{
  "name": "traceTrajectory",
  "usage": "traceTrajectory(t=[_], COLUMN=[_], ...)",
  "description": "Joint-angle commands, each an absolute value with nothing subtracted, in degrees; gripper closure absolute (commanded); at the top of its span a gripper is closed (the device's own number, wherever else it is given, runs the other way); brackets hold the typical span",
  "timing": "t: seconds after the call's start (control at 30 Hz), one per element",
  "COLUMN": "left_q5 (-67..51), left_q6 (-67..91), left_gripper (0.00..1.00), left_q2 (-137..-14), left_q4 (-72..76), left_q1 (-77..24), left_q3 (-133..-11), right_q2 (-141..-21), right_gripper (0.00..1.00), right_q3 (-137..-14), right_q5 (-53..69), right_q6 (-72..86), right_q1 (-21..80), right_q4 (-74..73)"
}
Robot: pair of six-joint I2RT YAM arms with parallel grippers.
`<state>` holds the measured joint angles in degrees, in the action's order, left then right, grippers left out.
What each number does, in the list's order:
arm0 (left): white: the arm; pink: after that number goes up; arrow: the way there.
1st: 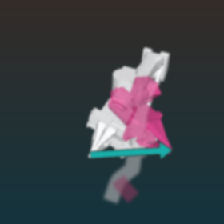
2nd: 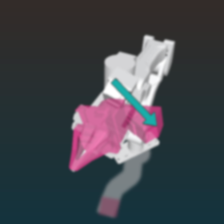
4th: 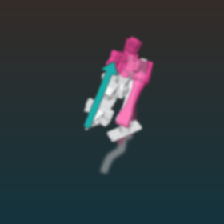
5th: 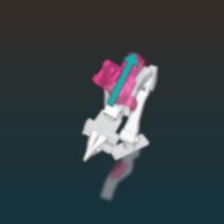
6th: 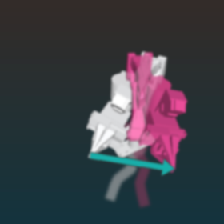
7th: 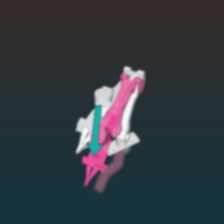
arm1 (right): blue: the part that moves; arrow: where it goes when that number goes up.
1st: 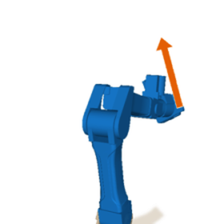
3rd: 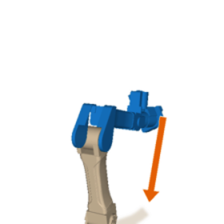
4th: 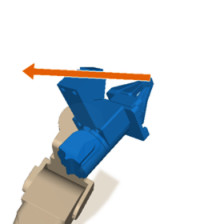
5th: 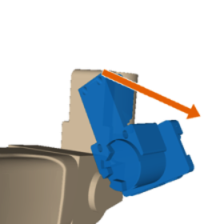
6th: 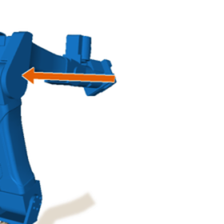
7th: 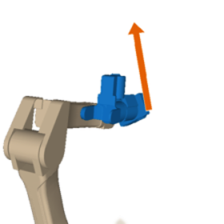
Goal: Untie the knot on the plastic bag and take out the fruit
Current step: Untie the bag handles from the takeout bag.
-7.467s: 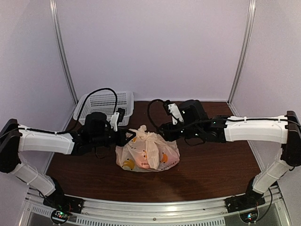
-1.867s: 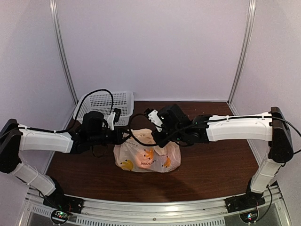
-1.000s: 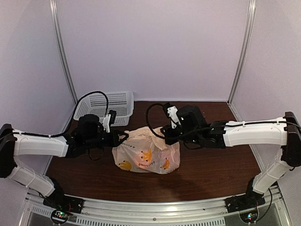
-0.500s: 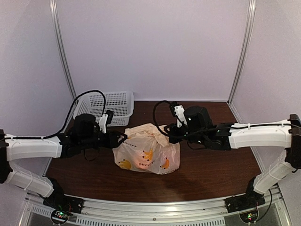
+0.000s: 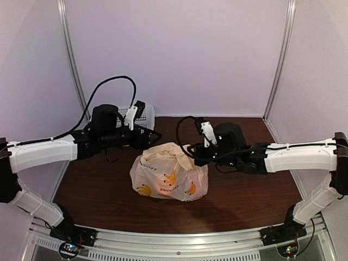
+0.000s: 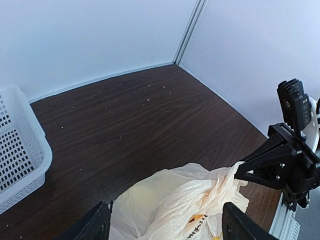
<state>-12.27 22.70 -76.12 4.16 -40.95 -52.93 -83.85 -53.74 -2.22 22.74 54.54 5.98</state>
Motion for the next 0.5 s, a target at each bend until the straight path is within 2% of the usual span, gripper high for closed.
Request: traceTrajectory(t=[0.0,0.23,0.3,0.47], left_q5=[-16.13,-17.12,-17.01,-16.46], left_q6=[20.52,21.30,21.71,22.90], left_gripper=[0.21,0.21,0.28,0.52], left_q2=[-81.95,-87.79,-88.78,-89.79], left_q4=[5.89,6.76,6.84,7.54], left_q1=[-42.70,-43.76,-43.77,-43.77], left_q3=[-56.57,-59.51,-59.59,-59.16], right_q2=[-82.14,-82.34,-82.36,-82.36], right_gripper=[1.00,1.00,1.00,1.00], right_q3=[-53.26,-53.17,-53.17,-53.17], right_q5=[-1.85,-1.41,-1.35,-1.27], right_q6=[23.05,23.12,23.14,23.11], right_q1=[54.35,54.32,54.32,54.33], right_q4=[6.87,7.12,7.16,7.40])
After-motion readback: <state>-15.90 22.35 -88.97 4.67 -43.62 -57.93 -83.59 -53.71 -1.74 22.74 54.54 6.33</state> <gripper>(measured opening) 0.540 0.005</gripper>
